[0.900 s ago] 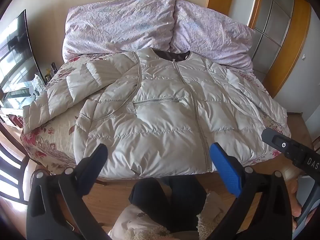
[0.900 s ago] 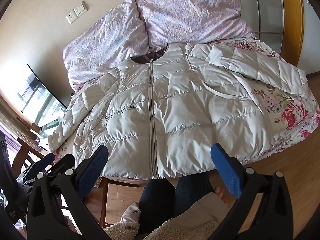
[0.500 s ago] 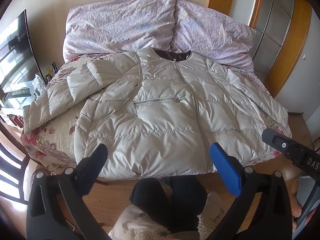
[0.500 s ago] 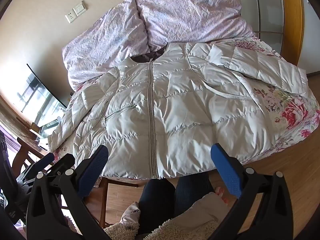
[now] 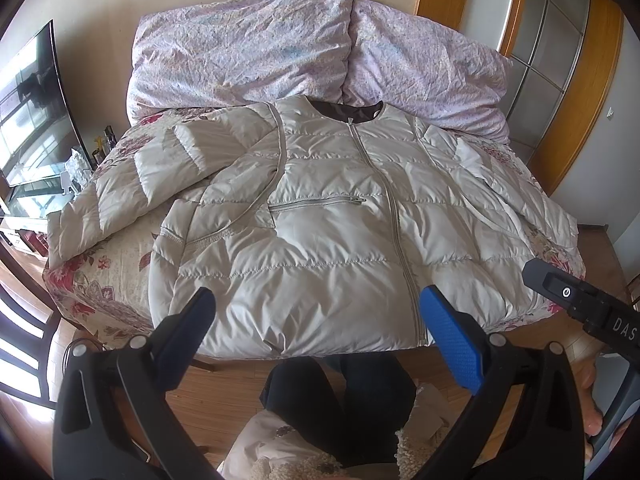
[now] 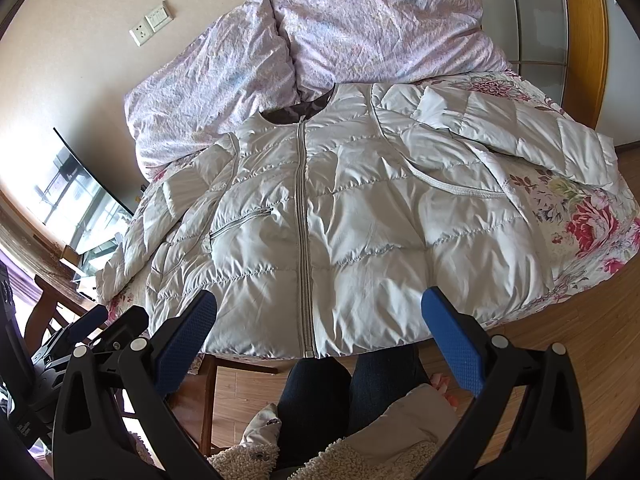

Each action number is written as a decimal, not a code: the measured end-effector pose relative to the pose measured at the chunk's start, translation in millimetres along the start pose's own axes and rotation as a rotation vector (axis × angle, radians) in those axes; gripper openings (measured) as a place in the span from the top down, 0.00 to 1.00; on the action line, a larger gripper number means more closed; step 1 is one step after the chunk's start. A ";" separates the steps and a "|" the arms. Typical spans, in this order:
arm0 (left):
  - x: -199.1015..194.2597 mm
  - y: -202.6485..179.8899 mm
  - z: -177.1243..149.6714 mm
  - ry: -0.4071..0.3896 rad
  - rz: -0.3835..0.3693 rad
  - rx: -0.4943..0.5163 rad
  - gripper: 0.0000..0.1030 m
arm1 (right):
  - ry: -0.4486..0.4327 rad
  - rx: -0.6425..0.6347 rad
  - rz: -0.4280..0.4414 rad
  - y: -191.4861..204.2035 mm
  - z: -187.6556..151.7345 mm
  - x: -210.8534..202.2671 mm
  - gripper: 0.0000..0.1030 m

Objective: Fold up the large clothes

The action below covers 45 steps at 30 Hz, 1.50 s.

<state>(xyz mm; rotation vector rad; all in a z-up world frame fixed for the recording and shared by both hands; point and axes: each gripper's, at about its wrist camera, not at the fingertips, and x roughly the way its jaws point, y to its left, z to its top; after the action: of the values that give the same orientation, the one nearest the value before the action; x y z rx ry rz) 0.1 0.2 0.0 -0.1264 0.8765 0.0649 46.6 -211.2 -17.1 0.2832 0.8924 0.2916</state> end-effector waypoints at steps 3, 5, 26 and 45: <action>0.0 -0.2 0.0 0.000 0.000 0.001 0.02 | 0.000 0.000 -0.001 0.2 -0.1 0.8 0.01; -0.1 -0.2 0.0 0.000 0.000 0.001 0.02 | 0.001 0.000 -0.001 0.2 -0.1 1.3 0.01; 0.0 -0.3 0.0 0.001 0.001 0.002 0.02 | 0.004 0.002 -0.002 -0.7 0.3 5.1 0.01; 0.2 -0.3 0.0 0.003 0.002 0.001 0.02 | 0.007 0.004 -0.002 -2.3 0.9 9.8 0.01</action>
<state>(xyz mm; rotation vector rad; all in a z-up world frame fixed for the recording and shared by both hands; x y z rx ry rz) 0.2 -0.1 -0.1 -0.1244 0.8796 0.0664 53.4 -209.8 -24.4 0.2848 0.9001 0.2896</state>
